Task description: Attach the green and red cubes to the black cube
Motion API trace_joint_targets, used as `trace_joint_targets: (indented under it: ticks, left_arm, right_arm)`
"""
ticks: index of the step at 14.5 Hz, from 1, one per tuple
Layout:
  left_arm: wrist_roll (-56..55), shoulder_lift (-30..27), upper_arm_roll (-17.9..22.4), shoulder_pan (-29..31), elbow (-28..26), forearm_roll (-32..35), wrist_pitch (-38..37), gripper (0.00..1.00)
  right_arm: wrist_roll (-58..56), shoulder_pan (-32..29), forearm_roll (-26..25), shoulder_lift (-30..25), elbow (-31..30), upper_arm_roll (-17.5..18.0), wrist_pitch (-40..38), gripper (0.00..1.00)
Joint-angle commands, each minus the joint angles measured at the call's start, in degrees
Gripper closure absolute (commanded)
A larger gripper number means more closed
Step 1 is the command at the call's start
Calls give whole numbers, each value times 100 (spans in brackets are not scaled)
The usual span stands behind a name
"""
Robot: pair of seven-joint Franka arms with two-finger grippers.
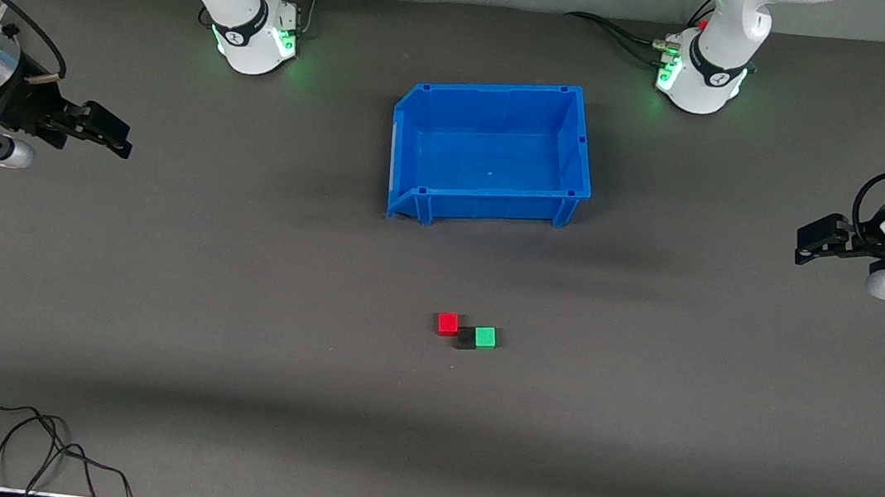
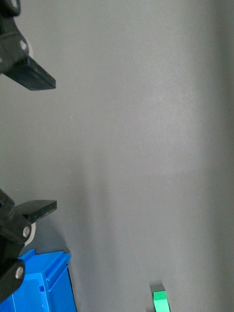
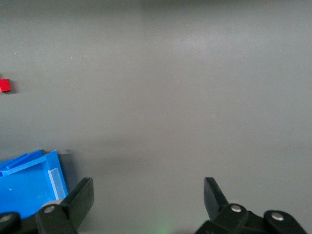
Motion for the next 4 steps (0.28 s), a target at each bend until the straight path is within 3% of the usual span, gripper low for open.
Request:
trace_joint_targets:
  ticks: [1, 4]
  left_arm:
    - [5, -106, 34, -53, -8, 85, -54, 0]
    - [13, -106, 34, -62, 115, 85, -72, 0]
  right_arm:
    - [-228, -129, -41, -106, -119, 45, 30, 0]
    - [-219, -129, -41, -115, -119, 36, 21, 0]
